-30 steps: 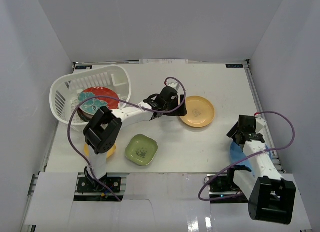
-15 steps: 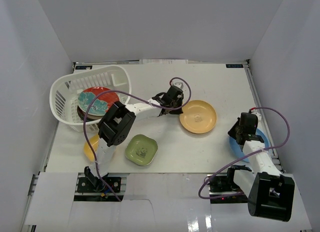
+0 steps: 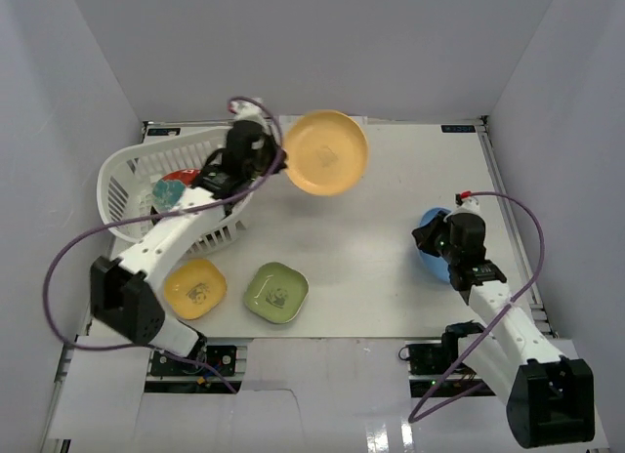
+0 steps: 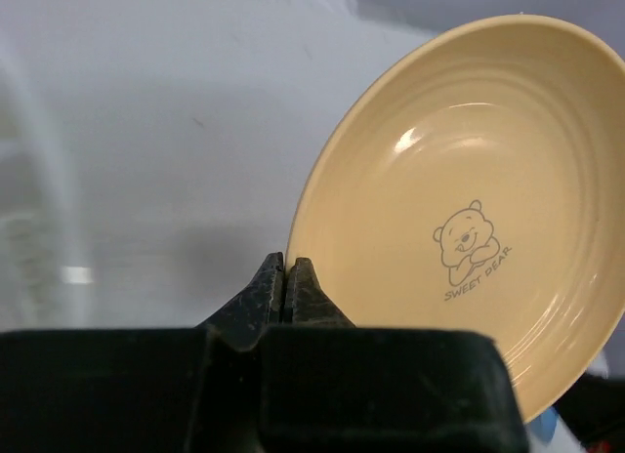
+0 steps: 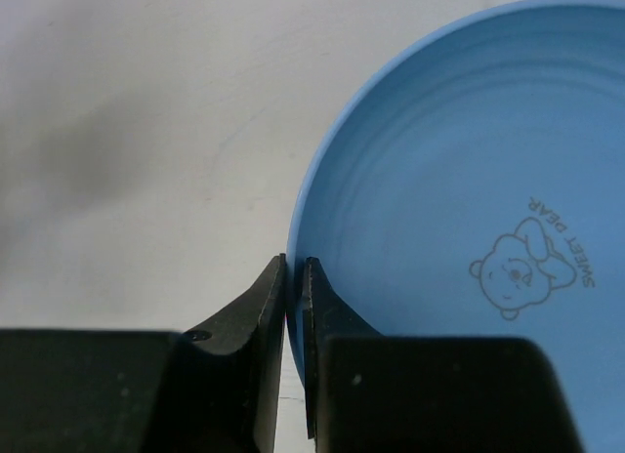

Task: Place the plates into the plastic bin on the countertop

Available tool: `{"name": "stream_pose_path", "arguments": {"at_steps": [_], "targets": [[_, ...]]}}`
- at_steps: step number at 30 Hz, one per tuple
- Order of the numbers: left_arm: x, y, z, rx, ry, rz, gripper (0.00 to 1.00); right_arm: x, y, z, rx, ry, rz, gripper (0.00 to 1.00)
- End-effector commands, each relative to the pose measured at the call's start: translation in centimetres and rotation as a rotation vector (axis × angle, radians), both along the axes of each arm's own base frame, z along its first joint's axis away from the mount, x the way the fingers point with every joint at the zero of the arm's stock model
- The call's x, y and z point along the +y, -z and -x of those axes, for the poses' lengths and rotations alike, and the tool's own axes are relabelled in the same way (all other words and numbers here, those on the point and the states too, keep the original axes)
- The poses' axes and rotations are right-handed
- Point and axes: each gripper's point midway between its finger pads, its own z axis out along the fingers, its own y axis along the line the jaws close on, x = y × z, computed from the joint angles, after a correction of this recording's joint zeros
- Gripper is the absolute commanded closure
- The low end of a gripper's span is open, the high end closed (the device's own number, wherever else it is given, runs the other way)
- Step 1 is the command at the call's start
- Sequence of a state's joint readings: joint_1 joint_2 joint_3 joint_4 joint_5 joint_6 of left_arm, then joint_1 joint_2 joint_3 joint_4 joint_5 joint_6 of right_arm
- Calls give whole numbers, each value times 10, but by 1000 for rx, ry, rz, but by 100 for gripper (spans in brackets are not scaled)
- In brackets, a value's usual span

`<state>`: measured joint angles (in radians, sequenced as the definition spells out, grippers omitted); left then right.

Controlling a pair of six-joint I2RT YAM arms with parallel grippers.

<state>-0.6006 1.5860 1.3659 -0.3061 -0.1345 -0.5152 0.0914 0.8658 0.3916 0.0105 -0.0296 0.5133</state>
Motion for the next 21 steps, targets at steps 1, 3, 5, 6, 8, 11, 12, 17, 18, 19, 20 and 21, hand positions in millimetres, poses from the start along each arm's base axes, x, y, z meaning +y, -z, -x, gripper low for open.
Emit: {"name": "stream_pose_path", "arguments": {"at_steps": [1,3,5,6,8,11,12,17,18,19,20,21], "targets": [[119,-50,5,-86,-285,-12,100,56,-32,-5,-81,-158,-63,92],[182,-59,21,-105,-430,-27,100,75,-35,-3,-96,-209,-53,92],[235,-59,33,-101,-565,-59,100,96,-37,1,-108,-260,-28,92],[256,-59,39,-106,-632,-86,100,110,-39,5,-121,-307,-17,92],[298,-48,53,-81,-737,-136,100,126,-47,5,-132,-356,-6,92],[340,-15,65,13,-843,-184,100,153,-64,9,-175,-460,13,92],[344,-7,67,33,-850,-189,100,162,-67,13,-181,-492,22,92],[361,36,70,128,-909,-244,100,197,-122,13,-293,-597,24,92],[362,38,69,134,-914,-246,100,209,-127,15,-296,-641,24,92],[362,40,68,138,-915,-245,100,216,-134,16,-313,-670,44,92],[362,45,65,146,-912,-245,100,224,-144,15,-328,-688,54,92],[361,46,64,147,-911,-245,95,242,-165,14,-364,-723,55,92]]}}
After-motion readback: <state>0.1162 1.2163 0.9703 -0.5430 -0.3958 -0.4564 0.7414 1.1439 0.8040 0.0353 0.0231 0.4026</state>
